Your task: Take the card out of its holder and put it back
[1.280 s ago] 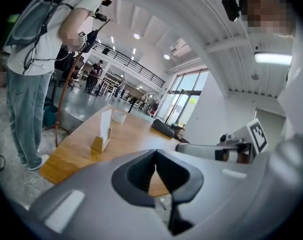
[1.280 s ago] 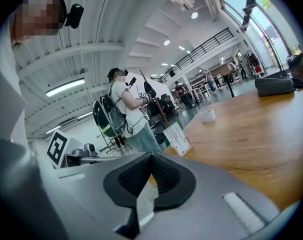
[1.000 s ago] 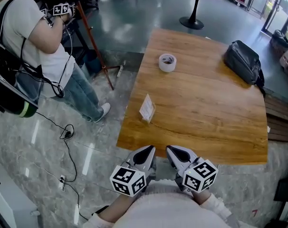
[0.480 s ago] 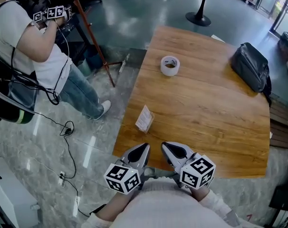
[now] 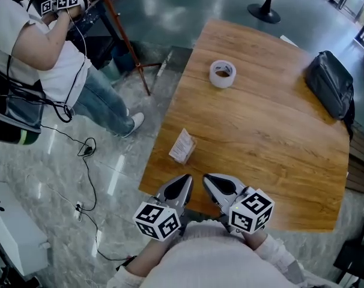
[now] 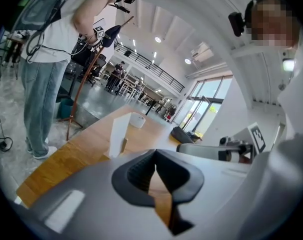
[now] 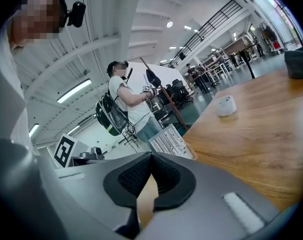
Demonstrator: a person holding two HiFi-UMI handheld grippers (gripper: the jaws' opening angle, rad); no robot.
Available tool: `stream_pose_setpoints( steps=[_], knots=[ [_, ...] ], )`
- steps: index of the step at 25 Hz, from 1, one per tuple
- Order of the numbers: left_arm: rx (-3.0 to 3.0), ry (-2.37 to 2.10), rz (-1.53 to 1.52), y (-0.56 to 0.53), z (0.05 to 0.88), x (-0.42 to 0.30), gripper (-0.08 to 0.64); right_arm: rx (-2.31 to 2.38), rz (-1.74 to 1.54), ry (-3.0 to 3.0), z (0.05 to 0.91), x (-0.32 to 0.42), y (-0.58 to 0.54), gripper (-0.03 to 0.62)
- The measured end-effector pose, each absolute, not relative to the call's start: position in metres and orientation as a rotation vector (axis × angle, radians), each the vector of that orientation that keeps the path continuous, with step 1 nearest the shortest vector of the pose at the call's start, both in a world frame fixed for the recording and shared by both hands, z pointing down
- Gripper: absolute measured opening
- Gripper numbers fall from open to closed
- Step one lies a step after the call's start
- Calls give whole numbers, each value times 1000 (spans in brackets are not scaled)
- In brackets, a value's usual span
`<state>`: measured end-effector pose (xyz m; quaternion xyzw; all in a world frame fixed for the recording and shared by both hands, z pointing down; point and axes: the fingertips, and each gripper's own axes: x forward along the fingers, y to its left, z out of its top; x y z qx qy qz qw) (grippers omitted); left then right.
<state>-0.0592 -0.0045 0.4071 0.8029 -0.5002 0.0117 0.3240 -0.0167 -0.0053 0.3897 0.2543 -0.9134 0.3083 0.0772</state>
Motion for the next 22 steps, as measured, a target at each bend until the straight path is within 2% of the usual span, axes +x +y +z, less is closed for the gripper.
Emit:
stream_pose_setpoints(
  steps=[20, 22],
  knots=[
    [2128, -1396, 124, -13, 420, -97, 9, 749, 1056, -2668, 407, -31, -2, -6],
    [2120, -1402, 136, -15, 424, -99, 39, 754, 1067, -2663, 410, -32, -3, -6]
  ],
)
